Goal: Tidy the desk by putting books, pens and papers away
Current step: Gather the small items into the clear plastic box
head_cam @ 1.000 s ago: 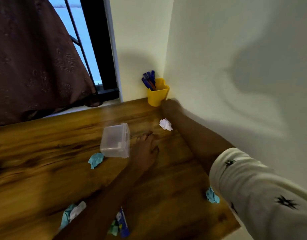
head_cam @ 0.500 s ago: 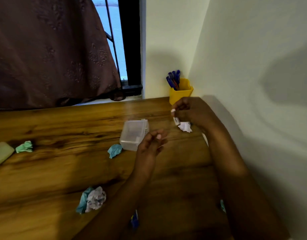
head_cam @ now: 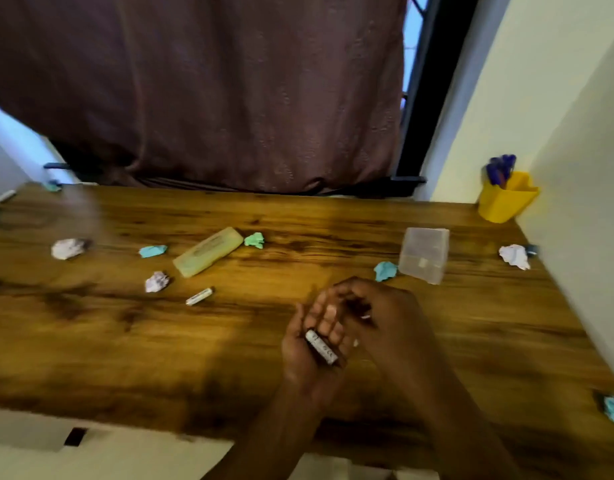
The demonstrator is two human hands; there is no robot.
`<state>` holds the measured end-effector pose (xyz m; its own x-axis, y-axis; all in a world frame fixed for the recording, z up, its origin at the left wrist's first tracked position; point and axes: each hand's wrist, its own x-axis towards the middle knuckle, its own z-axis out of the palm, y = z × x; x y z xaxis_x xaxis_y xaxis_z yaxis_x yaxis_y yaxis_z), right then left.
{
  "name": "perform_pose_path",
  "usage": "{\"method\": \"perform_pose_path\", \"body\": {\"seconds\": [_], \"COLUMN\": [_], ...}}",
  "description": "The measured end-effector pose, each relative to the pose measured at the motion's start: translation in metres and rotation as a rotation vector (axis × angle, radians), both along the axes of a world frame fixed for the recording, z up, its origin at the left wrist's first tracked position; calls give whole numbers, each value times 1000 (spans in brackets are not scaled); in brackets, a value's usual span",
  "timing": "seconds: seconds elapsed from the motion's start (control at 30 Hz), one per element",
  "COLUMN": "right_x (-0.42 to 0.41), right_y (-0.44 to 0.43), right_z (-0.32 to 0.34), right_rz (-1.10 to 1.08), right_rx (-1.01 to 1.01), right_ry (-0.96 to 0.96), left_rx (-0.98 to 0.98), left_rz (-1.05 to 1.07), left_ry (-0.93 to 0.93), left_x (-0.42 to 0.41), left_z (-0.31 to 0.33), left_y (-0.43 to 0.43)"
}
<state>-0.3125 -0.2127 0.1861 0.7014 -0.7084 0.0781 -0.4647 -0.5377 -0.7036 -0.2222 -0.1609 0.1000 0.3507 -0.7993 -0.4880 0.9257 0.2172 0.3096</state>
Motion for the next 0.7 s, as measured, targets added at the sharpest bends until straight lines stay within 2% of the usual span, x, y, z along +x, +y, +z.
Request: {"method": "perform_pose_path", "body": {"seconds": [0.1,0.17,0.33,0.43,0.53,0.7], "right_x": [33,68,178,216,233,243], "right_y": [28,34,49,68,70,63], "right_z": [2,-22,-127,-167,-174,-172], "right_rz": [-55,-51,79,101,30,190], "right_rx": [46,72,131,-93,-282,-515], "right_ry": [-271,-313,0,130,206,245], "left_rx": [37,39,6,-43,-103,-144], "left_rz": [137,221,369,418,440,472], "left_ry": [23,21,26,33,58,77], "left_x": [40,62,109,125,135,149], "left_z": [-4,-6,-17,-21,-22,-21], "left_y": [61,98,167,190,201,204]}}
